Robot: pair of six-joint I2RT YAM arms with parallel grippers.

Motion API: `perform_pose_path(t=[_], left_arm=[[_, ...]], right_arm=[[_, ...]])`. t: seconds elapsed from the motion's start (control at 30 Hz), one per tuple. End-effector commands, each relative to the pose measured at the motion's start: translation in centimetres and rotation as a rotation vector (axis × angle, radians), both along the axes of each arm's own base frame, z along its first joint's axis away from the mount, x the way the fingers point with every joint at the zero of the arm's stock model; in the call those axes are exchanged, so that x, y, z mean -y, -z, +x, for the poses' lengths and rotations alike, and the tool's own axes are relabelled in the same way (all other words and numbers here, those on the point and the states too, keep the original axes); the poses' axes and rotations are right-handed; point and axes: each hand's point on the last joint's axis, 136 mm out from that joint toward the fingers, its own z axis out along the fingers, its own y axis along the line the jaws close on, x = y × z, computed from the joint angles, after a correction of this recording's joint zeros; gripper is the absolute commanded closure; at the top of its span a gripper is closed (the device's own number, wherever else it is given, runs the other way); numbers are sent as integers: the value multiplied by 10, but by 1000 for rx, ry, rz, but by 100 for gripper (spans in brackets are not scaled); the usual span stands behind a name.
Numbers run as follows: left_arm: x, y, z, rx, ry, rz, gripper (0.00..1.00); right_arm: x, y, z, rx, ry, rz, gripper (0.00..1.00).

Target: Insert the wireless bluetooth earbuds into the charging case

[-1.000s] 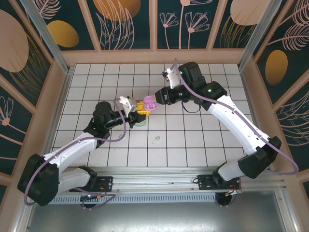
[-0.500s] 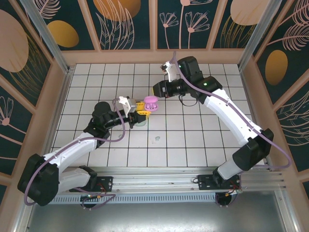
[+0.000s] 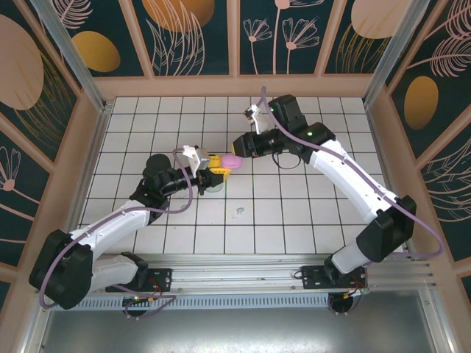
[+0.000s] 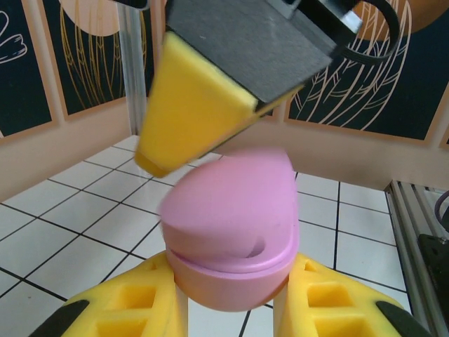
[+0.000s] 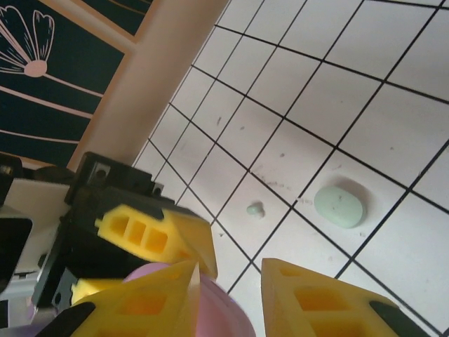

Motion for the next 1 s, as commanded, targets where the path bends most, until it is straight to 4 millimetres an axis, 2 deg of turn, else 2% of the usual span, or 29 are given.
perform_pose_path(t=[0.0,0.1,0.2,0.4,0.8,0.97], left_arm=[[3,-24,0,57,9,-51,100],[2,-26,-1,55,7,-63,100],[2,-30,-1,59,7,-77,100],[2,-37,-1,64,7,-97,100],[1,-46,-2,71,8,-134,100],[2,-49,0,72,9,-152,100]], right_arm=[[13,-26,-12,67,38,51,71],[23,-32,-11,76,88,106,69],[26,-37,-13,62,112,173,61],[13,-35,-26,-25,50,302,56],[0,-21,-35,-144,0,367,52],[-9,-21,-43,-181,-46,397,51]])
